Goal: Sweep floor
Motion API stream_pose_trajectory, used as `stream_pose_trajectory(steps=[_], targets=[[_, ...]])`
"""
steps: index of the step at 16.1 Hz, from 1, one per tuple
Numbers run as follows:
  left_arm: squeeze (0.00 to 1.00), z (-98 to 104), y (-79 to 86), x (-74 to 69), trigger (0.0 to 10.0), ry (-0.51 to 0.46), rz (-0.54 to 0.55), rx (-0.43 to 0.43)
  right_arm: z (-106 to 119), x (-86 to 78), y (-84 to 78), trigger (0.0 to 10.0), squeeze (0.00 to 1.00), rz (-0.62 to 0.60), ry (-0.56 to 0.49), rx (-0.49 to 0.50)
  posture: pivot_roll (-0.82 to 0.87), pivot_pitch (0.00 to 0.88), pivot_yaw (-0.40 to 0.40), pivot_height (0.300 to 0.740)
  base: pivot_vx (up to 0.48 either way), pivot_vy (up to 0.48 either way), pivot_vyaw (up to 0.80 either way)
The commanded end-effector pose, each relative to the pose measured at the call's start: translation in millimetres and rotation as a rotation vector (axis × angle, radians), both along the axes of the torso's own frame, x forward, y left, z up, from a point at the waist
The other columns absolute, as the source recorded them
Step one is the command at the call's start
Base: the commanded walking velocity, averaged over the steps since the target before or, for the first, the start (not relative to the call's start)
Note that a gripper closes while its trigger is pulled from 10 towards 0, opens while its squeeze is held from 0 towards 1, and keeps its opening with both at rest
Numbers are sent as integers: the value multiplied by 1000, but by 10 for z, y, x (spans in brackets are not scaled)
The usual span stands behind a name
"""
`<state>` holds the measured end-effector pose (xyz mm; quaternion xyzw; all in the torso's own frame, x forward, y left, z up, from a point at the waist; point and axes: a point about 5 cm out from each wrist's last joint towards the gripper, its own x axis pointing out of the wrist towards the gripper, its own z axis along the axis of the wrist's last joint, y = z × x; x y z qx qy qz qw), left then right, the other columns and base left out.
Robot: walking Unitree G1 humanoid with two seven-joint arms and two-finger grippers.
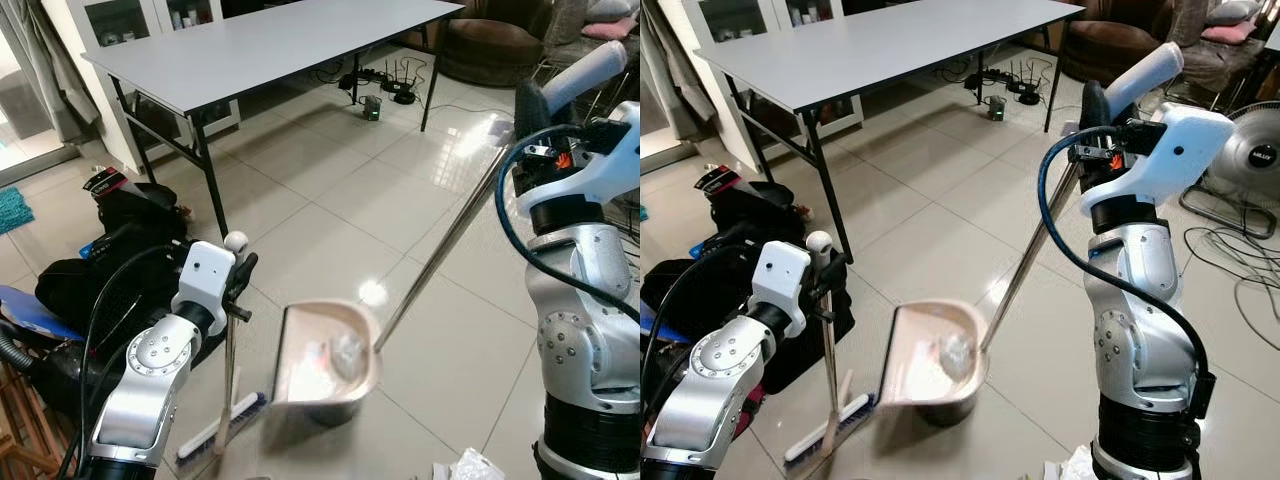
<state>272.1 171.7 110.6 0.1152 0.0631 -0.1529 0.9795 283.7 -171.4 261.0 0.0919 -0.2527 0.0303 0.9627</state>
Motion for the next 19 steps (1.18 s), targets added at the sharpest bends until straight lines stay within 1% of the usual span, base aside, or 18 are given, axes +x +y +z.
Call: stream_pose_trajectory(steps=[1,3,5,6,7,8,9,10,11,12,13,14,15,16,18,19], targets=[[0,37,6,17,10000,-31,1,12,99,9,82,10000,0,33,-78,-20,15,0,22,740,0,0,0],[0,35,12,18,10000,-32,4,16,76,31,151,10000,0,58,-95,-55,20,0,20,740,0,0,0],[0,33,30,13,10000,-32,9,17,51,66,285,10000,0,86,-131,-166,25,0,20,740,0,0,0],[0,27,44,7,10000,-32,13,19,50,87,430,10000,0,121,-192,-265,27,0,19,740,0,0,0],[0,25,46,6,10000,-32,13,20,47,93,468,10000,0,132,-204,-284,27,0,19,740,0,0,0],[0,24,49,4,10000,-34,16,23,31,106,613,10000,0,174,-237,-330,30,0,19,740,0,0,0],[0,24,49,4,10000,-34,16,23,25,109,641,10000,0,182,-244,-338,31,0,19,740,0,0,0],[0,26,46,4,10000,-37,15,26,-1,102,749,10000,0,222,-272,-390,34,0,19,740,0,0,0],[0,27,46,3,10000,-39,15,27,-37,87,868,10000,0,268,-294,-420,33,0,19,740,0,0,0],[0,28,47,2,10000,-40,15,28,-52,80,917,10000,0,287,-300,-422,32,0,21,740,0,0,0],[0,25,46,-2,10000,-41,13,31,-85,54,1019,10000,0,325,-312,-425,33,0,20,740,0,0,0],[0,24,47,-3,10000,-41,13,31,-105,32,1080,10000,0,345,-316,-430,33,0,20,740,0,0,0],[0,23,46,-4,10000,-40,13,32,-130,7,1147,10000,0,369,-322,-451,34,0,18,740,0,0,0],[0,24,45,-5,10000,-42,14,33,-172,-39,1251,10000,0,400,-345,-495,35,0,18,740,0,0,0],[0,23,43,-7,10000,-42,16,34,-196,-73,1319,10000,0,409,-372,-511,36,0,18,740,0,0,0],[0,23,41,-6,10000,-42,15,35,-221,-109,1384,10000,0,428,-397,-554,35,0,19,740,0,0,0]])
